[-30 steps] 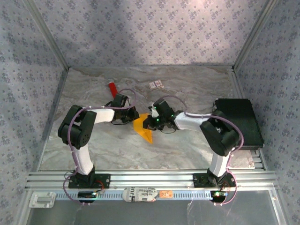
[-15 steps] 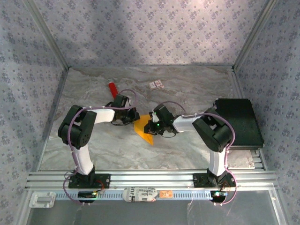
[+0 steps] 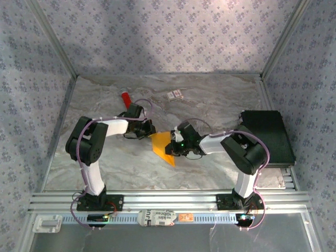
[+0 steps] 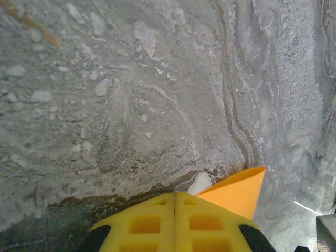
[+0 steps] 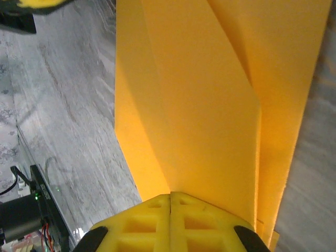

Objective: Fold a paper plane with a square sheet of paper (pick it up from the middle)
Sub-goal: Fourth fold the wing at the center of the table.

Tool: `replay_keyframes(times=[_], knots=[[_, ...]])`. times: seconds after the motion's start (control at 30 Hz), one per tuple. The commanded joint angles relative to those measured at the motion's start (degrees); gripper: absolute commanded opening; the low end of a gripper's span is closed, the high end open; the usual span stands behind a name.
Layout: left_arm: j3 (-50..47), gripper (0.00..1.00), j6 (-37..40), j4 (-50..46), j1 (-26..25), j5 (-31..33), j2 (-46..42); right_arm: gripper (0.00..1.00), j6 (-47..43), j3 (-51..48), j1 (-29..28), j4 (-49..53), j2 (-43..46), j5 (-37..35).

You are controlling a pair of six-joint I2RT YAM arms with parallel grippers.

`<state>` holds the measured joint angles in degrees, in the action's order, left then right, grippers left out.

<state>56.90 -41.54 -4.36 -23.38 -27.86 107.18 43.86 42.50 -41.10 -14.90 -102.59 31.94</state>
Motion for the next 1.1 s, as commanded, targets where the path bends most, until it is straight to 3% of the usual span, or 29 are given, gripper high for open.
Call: replay_keyframes(times=[0.0, 0.17, 0.33, 0.63, 1.07], knots=[[1.3, 0.03, 1.1, -0.9, 1.3, 3.8, 0.2, 0.0, -1.1, -3.8, 0.2, 10.2, -0.9, 1.2], [0.8, 0.05, 0.9, -1.2, 0.8, 3.2, -4.5, 0.0, -1.3, -3.4, 0.4, 10.1, -0.9, 1.3], [-0.9, 0.06, 0.3, -0.7, -3.5, 2.8, -8.6, 0.0, -1.4, -2.6, 0.6, 10.4, -1.3, 1.3], [-5.9, 0.05, -2.7, 4.6, -11.7, -0.2, -5.4, 0.0, -1.0, -2.9, 0.7, 10.1, -0.9, 0.7], [-11.9, 0.02, -5.2, 4.7, -10.0, 3.1, -1.2, 0.01, -2.1, -5.6, -1.1, 13.1, 5.1, 0.1]])
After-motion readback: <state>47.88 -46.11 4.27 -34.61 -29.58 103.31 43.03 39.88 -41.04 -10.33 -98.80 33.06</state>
